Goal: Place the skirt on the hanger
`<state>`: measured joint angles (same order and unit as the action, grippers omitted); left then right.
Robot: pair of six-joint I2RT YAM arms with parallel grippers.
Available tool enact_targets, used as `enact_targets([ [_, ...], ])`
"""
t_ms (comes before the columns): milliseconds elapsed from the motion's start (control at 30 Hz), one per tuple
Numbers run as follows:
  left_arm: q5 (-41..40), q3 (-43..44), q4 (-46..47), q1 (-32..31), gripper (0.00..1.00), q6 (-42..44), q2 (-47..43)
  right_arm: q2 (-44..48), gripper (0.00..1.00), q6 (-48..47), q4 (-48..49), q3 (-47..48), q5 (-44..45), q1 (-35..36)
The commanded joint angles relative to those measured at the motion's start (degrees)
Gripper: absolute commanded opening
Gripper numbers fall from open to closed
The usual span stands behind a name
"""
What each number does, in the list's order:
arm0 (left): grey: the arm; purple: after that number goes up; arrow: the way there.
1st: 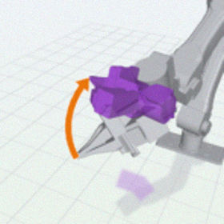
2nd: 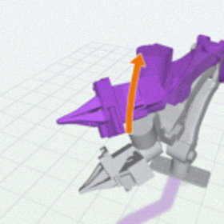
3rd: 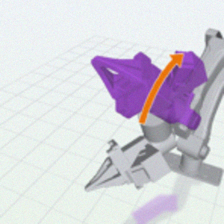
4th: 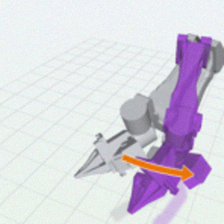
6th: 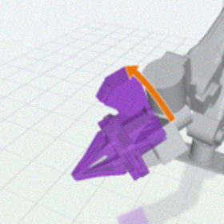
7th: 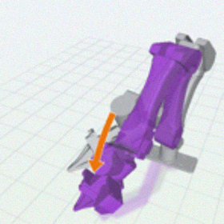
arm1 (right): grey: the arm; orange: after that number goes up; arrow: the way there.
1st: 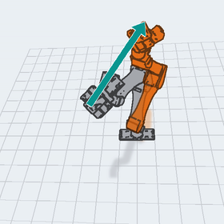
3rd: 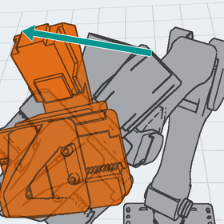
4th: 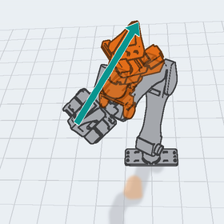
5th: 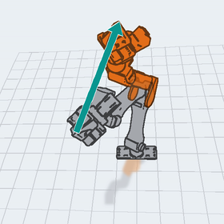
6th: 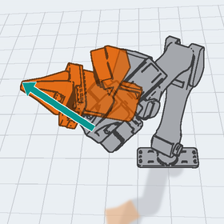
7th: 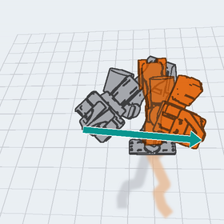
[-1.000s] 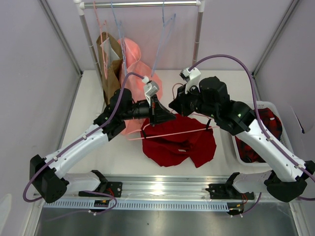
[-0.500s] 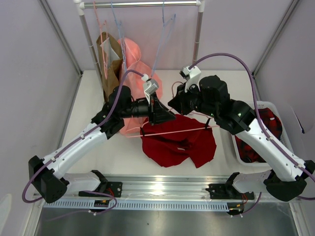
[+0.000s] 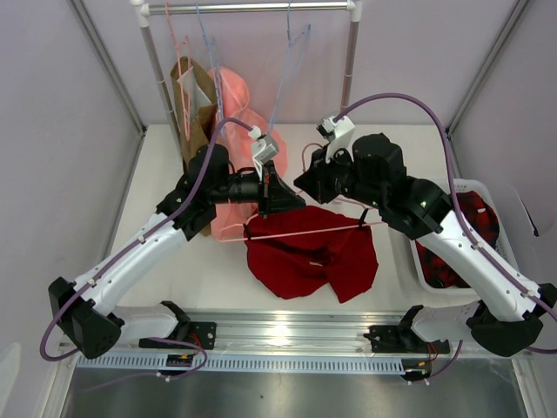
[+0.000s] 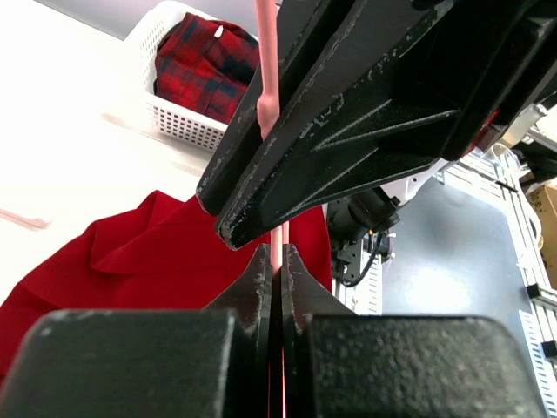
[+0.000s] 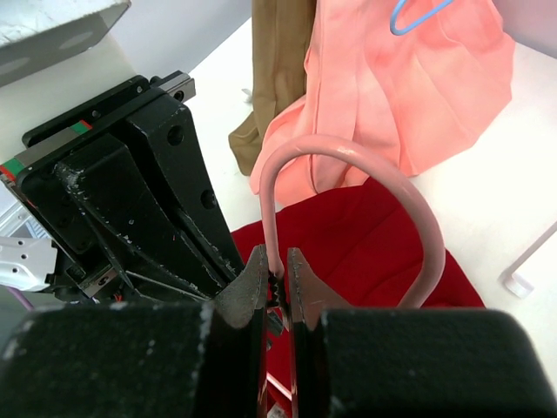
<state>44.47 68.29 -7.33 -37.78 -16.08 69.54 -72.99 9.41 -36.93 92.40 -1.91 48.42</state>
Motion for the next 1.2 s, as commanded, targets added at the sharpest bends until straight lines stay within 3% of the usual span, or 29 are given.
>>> enact_targets([
  [0,5.3,4.1,1.4,-0.2,0.0,1.2,-1.7,-0.6,0.0,-0.6,2.5,2.3,4.0,-0.6],
  [167,-3.8,0.5,4.8,-0.3,0.0,-2.5,-5.9,-0.5,0.0,0.1,2.1,2.3,4.6,-0.6],
  [233,-7.1,-0.6,6.0,-0.2,0.0,-4.0,-7.0,-0.7,0.06,0.3,2.0,2.1,5.2,-0.6],
  [300,-9.1,-2.8,7.8,-0.2,0.0,-4.9,-8.5,-1.0,0.16,0.5,1.5,2.1,5.5,-0.4],
  [400,-11.9,-3.5,8.6,-0.2,0.0,-6.3,-9.2,-1.5,0.42,0.8,0.9,1.8,6.8,-0.4],
  [467,-14.4,-3.7,7.8,-0.2,0.0,-6.6,-9.2,-1.9,0.5,1.0,0.5,1.6,8.2,-0.4],
  [500,-15.4,-3.8,7.8,-0.2,0.0,-6.9,-9.2,-1.9,0.6,1.1,0.2,1.5,8.8,-0.4],
  [600,-18.0,-4.4,6.1,-0.2,0.0,-7.6,-9.9,-1.7,0.71,1.7,-0.6,1.1,11.8,-0.4],
  [933,-23.3,-8.6,2.7,-0.2,0.0,-8.0,-13.0,0.1,0.9,3.9,-1.6,0.6,17.1,-0.5],
  [967,-23.8,-9.1,2.5,-0.2,0.0,-8.1,-13.6,0.0,0.99,3.8,-1.6,0.7,16.6,-0.5],
  [1167,-28.0,-9.1,-0.1,0.1,0.0,-8.6,-14.3,0.2,0.99,3.9,-1.3,-0.5,15.1,-0.5],
])
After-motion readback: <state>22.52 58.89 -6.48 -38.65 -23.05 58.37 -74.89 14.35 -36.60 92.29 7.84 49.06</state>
